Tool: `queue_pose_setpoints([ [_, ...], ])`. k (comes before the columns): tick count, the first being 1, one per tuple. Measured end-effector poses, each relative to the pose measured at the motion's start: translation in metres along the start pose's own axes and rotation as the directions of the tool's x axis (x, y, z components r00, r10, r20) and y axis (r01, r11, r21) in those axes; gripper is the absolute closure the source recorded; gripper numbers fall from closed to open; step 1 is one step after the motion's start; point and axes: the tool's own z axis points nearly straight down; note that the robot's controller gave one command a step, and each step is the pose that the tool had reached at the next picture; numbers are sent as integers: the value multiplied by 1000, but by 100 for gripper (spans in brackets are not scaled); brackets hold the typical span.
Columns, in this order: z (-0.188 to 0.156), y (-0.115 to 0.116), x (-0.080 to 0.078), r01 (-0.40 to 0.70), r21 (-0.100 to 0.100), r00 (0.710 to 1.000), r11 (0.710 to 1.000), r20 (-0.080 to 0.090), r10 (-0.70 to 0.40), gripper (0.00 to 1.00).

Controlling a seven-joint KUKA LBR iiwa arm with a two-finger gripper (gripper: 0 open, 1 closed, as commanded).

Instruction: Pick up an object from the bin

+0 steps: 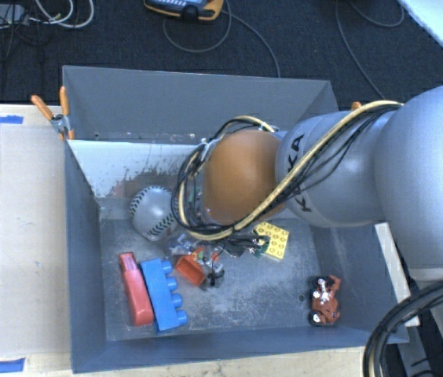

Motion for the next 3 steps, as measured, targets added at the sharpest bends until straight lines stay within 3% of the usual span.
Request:
queue_pose_setpoints([
  [1, -29, -4, -11, -6, -5, 1000, 1000, -7, 6, 100],
  [2, -81, -2, -11, -4, -3, 1000, 1000, -3, 4, 100],
  [3, -87, -10, -14, 109, 7, 994, 994, 8, -109, 100],
])
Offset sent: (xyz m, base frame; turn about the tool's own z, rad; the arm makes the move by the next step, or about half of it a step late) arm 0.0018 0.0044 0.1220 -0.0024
